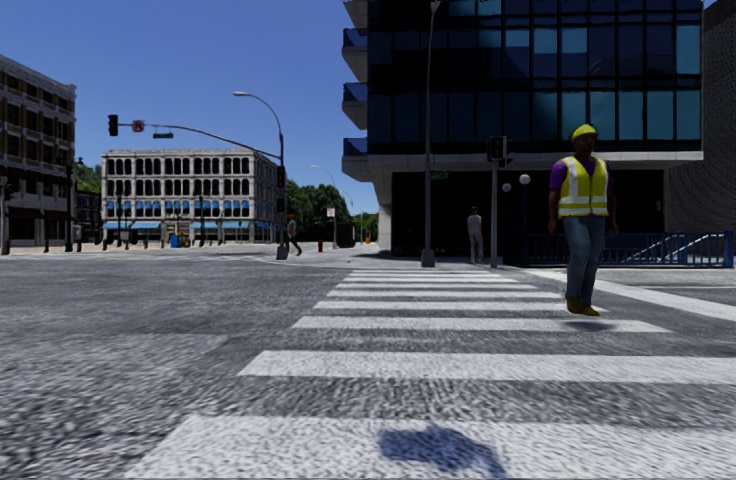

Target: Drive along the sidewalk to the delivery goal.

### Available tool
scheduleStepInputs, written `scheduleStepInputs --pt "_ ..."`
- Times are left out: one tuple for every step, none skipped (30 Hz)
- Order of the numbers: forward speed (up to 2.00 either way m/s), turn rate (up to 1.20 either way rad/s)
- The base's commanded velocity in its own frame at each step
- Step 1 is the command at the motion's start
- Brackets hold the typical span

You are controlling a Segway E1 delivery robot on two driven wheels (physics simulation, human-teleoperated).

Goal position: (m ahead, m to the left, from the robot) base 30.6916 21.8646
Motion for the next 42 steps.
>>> scheduleStepInputs --pt "2.0 -0.58" --pt "2.0 -0.49" --pt "2.0 -0.49" --pt "2.0 -0.29" --pt "2.0 -0.25" --pt "2.0 -0.24" --pt "2.0 -0.24" --pt "2.0 -0.24" --pt "2.0 -0.24" --pt "2.0 -0.17" --pt "2.0 0.0" --pt "2.0 0.0" --pt "2.0 0.0" --pt "2.0 0.0" --pt "2.0 0.0" --pt "2.0 0.0" --pt "2.0 0.0" --pt "2.0 0.0" --pt "2.0 0.0" --pt "2.0 0.0" --pt "2.0 0.0" --pt "2.0 0.0" --pt "2.0 0.0" --pt "2.0 0.0" --pt "2.0 0.0" --pt "2.0 0.0" --pt "2.0 0.0" --pt "2.0 0.0" --pt "2.0 0.0" --pt "2.0 0.0" --pt "2.0 0.0" --pt "2.0 0.0" --pt "2.0 0.0" --pt "2.0 0.0" --pt "2.0 0.0" --pt "2.0 0.0" --pt "2.0 0.0" --pt "2.0 0.0" --pt "2.0 0.0" --pt "2.0 0.0" --pt "2.0 0.0" --pt "2.0 0.0"
